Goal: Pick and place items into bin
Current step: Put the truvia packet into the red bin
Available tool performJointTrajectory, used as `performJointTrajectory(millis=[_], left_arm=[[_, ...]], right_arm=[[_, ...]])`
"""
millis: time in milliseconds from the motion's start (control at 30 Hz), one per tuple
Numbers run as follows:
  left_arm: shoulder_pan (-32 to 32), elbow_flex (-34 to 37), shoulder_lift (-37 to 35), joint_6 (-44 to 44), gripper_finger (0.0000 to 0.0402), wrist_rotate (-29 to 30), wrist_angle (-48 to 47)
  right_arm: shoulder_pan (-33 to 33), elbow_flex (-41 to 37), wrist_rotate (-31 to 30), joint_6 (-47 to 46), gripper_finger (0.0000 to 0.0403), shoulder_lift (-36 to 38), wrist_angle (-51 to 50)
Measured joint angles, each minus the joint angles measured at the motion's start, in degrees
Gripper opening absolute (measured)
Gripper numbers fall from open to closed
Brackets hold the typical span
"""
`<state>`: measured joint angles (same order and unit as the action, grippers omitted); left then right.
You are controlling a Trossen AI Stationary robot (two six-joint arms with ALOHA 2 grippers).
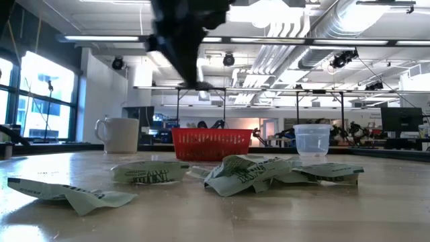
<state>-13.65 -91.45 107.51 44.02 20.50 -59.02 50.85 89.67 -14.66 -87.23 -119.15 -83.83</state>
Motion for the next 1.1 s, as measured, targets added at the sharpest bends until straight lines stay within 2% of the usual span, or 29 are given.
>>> performJointTrajectory(millis=[133, 367, 500, 700, 867, 1000, 1100], left_arm=[[7.7, -1.3, 0.8, -9.9, 0.0029, -1.2, 1.3], [18.2, 0.2, 1.6, -16.5, 0.0065, -6.1, 2.6], [21.2, 1.5, 1.6, -16.6, 0.0078, -14.1, 3.9], [21.5, 1.7, 1.6, -18.1, 0.0122, -15.9, 3.9], [20.7, 1.7, -1.4, -17.0, 0.0165, -16.4, -0.2], [17.9, 1.7, -5.8, -19.4, 0.0173, -11.9, -4.5], [16.1, 3.3, -9.3, -20.1, 0.0165, -10.5, -6.3]], right_arm=[[0.0, 0.0, 0.2, -0.8, 0.0264, 0.0, 1.0], [-0.8, 0.0, 0.1, -0.8, 0.0264, 0.0, 3.1], [-2.3, 0.0, -1.9, 1.7, 0.0264, 0.0, 4.6], [-6.7, 0.0, -5.1, 7.4, 0.0264, 0.4, 7.8], [-11.4, -0.5, -9.6, 9.1, 0.0263, 3.7, 8.0], [-16.0, -4.4, -11.1, 10.9, 0.0257, 9.1, 10.7], [-19.6, -9.2, -11.8, 13.8, 0.0250, 14.4, 16.5]])
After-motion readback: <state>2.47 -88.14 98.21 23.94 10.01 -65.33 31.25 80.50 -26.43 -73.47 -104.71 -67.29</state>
